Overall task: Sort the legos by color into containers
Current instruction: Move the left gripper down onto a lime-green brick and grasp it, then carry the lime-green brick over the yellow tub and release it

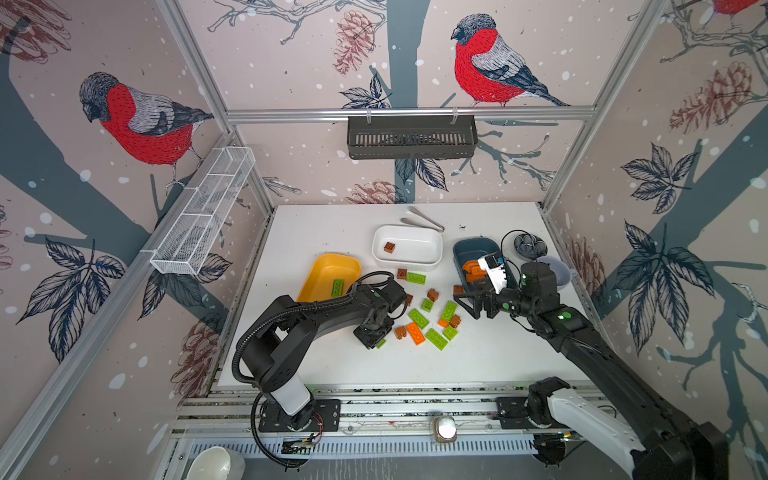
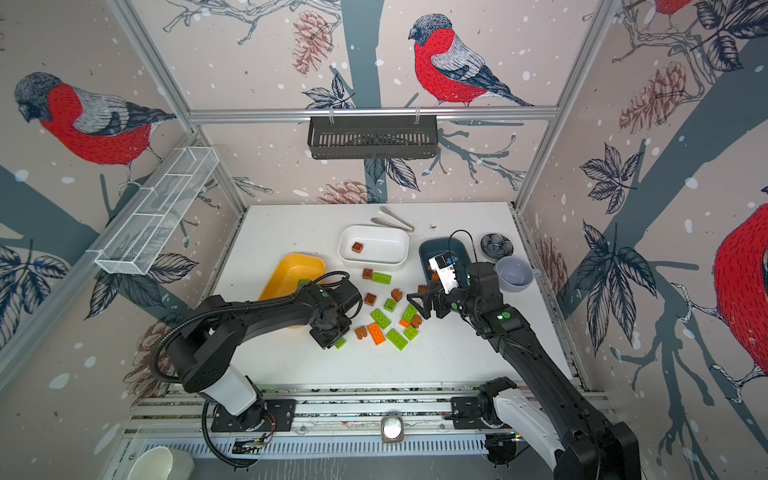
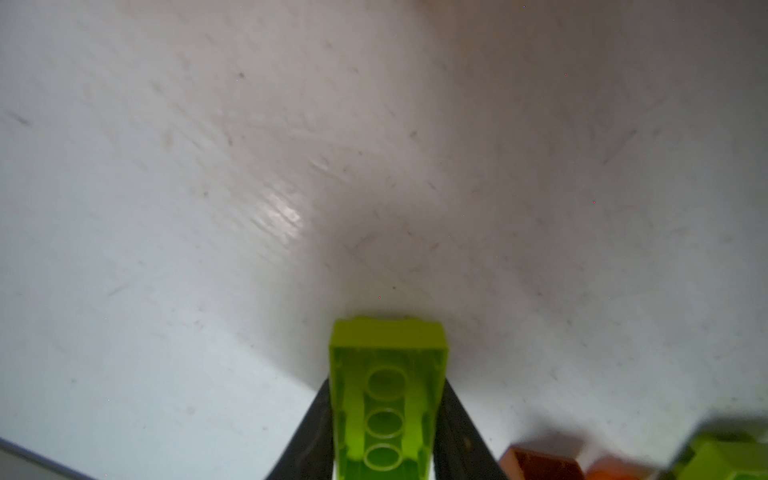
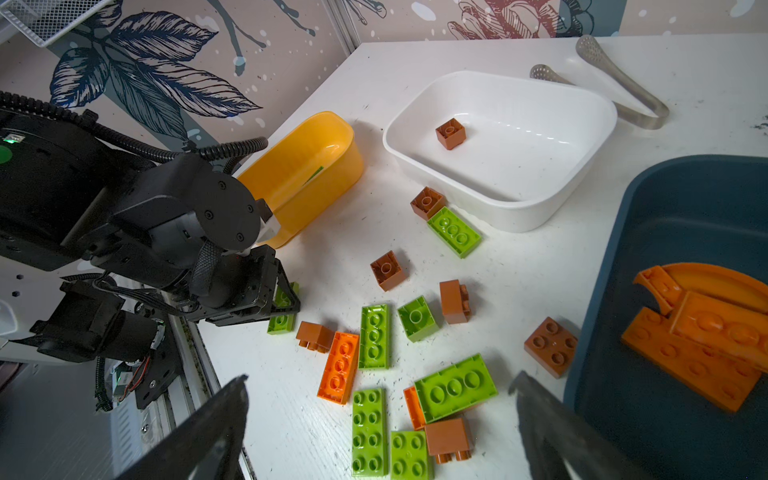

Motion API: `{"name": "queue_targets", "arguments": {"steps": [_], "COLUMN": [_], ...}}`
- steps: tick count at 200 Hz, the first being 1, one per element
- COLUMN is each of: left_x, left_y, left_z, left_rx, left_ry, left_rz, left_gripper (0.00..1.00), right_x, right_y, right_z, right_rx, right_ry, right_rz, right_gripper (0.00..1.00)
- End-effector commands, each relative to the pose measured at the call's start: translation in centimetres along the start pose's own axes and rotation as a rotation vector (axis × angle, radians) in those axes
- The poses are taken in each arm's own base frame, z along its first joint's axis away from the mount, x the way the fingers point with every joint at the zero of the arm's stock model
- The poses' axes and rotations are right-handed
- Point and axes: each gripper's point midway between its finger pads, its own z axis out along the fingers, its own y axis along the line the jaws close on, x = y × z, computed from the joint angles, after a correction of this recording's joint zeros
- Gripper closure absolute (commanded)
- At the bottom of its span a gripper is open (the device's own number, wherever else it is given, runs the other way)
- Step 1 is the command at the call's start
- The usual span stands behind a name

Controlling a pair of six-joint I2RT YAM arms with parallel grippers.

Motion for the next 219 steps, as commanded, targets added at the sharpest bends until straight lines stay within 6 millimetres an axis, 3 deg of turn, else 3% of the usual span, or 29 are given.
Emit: {"name": "queue_targets", "arguments": {"steps": [1,8,15,52,84,105,139,165,201,219], "left_x": [-0.4,-0.7,-0.8,-2.9,-7.9,-12.3,-18.7,-22.4,-24.8,-25.0], "left_y": [-1.4,-1.1,-2.3,-4.4,-4.6,-4.1,-2.1,-0.3,-0.2,-0.8], "left_z": [-1.1,-1.4,-2.7,-7.7,-11.3,-12.8,-12.4,-10.6,-8.3,-8.0], "left_rx": [0.034,0.022,0.053,0.078,0.068,0.042,-0.069,-0.154,-0.196,-0.196], "left_ry": [-0.033,-0.047,-0.062,-0.177,-0.304,-0.386,-0.46,-0.485,-0.477,-0.465], "left_rz": [0.039,0.056,0.077,0.209,0.324,0.405,0.521,0.524,0.541,0.555], "left_gripper": [0.66,0.66,0.66,0.66,0.67,0.67,0.67,0.66,0.57,0.39], "right_x": [-0.5,-0.6,-0.5,-0.8,-1.1,-1.2,-1.3,-1.3,-1.2,-1.2], "right_y": [-0.1,-0.2,-0.3,-0.5,-0.5,-0.4,-0.3,-0.3,-0.4,-0.6], "right_z": [0.0,0.0,0.0,-0.1,-0.1,-0.1,0.0,0.0,0.1,0.2], "right_rx": [0.006,0.01,0.016,0.027,0.021,0.015,0.009,0.01,0.012,0.016], "right_ry": [-0.017,-0.017,-0.017,-0.024,-0.034,-0.035,-0.04,-0.041,-0.036,-0.034], "right_rz": [-0.023,-0.024,-0.023,-0.024,-0.024,-0.025,-0.019,-0.017,-0.013,-0.011], "right_gripper": [0.01,0.01,0.01,0.0,0.01,0.01,0.01,0.01,0.01,0.01]}}
